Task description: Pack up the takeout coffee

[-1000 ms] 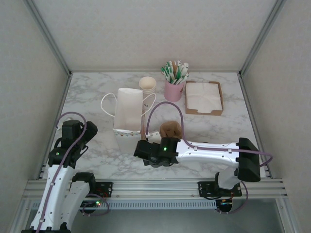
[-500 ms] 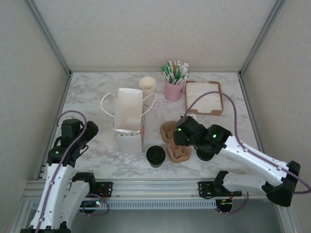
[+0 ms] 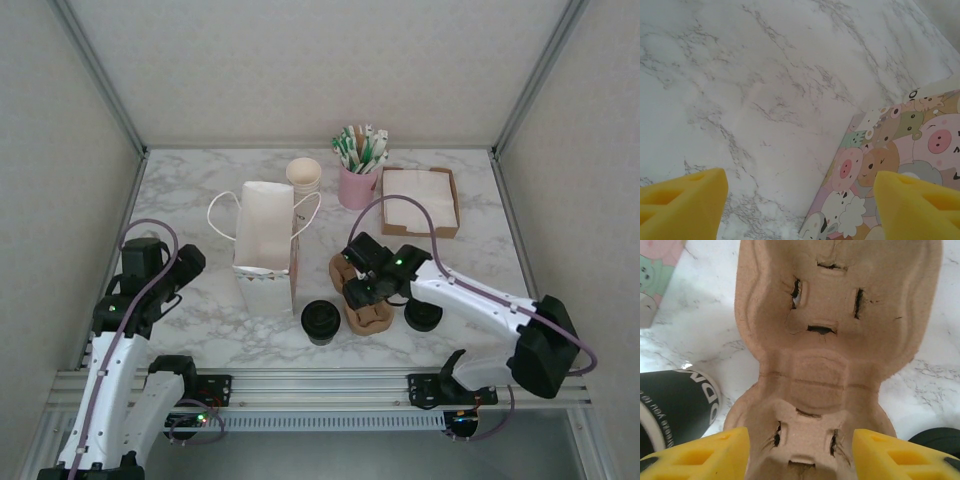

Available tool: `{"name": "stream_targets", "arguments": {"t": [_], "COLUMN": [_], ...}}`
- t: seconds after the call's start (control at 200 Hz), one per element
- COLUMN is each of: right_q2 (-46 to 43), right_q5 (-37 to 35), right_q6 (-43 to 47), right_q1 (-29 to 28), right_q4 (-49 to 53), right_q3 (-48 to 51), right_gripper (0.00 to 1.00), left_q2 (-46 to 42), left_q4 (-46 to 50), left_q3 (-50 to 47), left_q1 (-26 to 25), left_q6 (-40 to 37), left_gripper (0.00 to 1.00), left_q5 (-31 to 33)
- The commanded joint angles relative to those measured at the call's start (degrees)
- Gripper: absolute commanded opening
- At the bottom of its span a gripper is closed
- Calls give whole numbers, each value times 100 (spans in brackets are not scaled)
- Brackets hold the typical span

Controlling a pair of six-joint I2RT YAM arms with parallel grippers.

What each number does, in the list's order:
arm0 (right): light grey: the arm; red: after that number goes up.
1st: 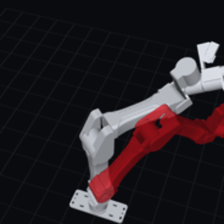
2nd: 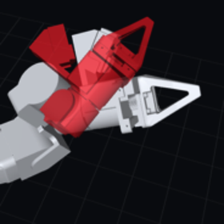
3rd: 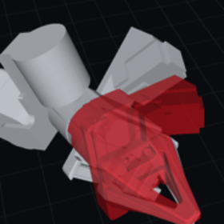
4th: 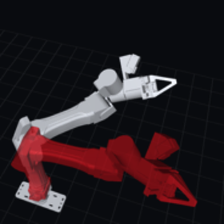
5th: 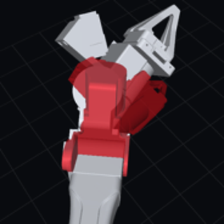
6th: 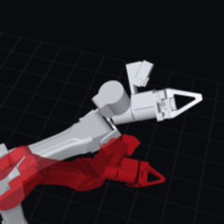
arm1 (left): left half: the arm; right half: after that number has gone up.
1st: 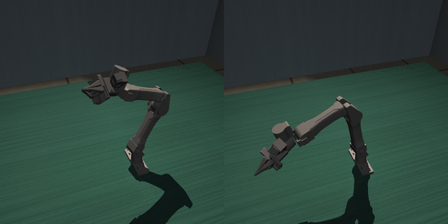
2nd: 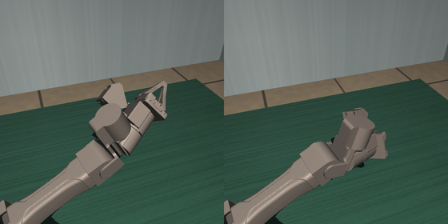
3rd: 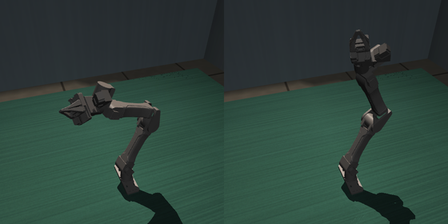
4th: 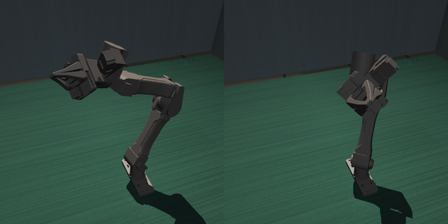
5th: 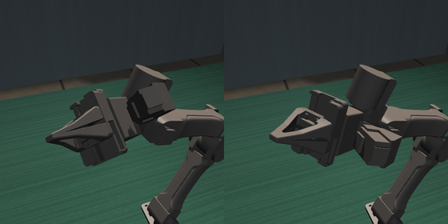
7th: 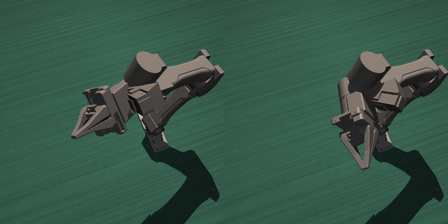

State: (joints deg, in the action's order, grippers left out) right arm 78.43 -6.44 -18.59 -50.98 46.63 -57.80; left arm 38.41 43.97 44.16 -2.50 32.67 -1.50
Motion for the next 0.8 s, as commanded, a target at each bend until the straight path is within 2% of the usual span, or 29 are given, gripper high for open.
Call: {"name": "stream_targets", "arguments": {"t": [0.0, 0.666, 0.791], "right_q2": [214, 752, 743], "right_q5": [-245, -202, -161], "right_q6": [246, 261, 244], "right_q1": [51, 272, 273], "right_q4": [-58, -208, -242], "right_q3": [-255, -315, -310], "right_gripper": [57, 53, 48], "left_q2": [-35, -29, -28], "left_q4": [193, 237, 228], "left_q3": [198, 352, 365], "left_q1": [33, 37, 39], "left_q6": [-129, -76, -50], "left_gripper": [77, 77, 76], "left_q5": [-62, -113, -115]}}
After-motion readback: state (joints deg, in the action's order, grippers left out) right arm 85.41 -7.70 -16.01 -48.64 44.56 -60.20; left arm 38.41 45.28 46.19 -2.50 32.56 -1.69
